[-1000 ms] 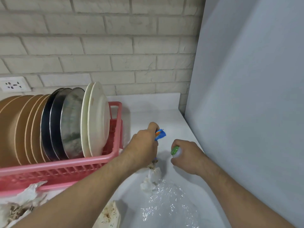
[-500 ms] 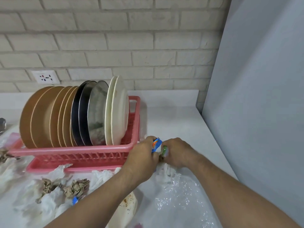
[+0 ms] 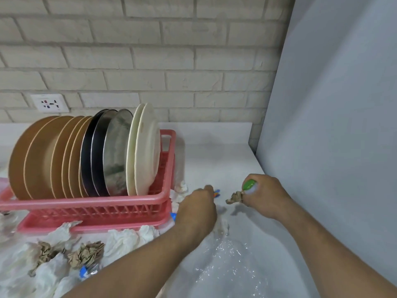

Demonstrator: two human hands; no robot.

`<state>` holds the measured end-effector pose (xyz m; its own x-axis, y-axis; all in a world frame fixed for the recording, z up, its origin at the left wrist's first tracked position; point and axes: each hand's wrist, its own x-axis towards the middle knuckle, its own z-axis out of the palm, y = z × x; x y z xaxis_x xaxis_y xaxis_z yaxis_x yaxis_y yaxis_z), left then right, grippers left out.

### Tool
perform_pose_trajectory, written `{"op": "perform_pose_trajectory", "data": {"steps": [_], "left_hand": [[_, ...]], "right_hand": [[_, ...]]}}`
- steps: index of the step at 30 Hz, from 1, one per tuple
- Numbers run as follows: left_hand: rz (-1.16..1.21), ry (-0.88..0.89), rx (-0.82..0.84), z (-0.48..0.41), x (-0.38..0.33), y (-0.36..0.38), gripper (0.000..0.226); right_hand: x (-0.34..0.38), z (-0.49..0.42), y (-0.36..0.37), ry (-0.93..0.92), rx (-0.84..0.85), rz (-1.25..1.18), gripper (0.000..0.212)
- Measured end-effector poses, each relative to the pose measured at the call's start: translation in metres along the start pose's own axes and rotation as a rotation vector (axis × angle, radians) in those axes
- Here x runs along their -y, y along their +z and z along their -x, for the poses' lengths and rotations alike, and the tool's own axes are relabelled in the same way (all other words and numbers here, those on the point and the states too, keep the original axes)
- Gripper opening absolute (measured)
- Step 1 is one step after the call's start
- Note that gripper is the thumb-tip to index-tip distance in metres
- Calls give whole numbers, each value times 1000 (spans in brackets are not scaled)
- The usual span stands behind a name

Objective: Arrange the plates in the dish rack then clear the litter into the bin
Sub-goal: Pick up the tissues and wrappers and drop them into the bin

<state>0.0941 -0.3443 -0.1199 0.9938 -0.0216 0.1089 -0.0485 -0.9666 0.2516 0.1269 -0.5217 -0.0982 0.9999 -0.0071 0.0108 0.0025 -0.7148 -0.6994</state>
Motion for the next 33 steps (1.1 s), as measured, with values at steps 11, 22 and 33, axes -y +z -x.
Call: {"op": "perform_pose_trajectory", "data": {"steps": [11,22,33], "left_hand": [[-244,-118,170,-82,8,7,33],[-243,-282,203,-91,8,4,31],[274,-76,-75,-73,-27,-57,17]], "right_hand": [[-24,8,-3,37,-7,-68,17],[-24,4,5,54,-20,22,15],[3,12,-4,104,-132,81,10]]}}
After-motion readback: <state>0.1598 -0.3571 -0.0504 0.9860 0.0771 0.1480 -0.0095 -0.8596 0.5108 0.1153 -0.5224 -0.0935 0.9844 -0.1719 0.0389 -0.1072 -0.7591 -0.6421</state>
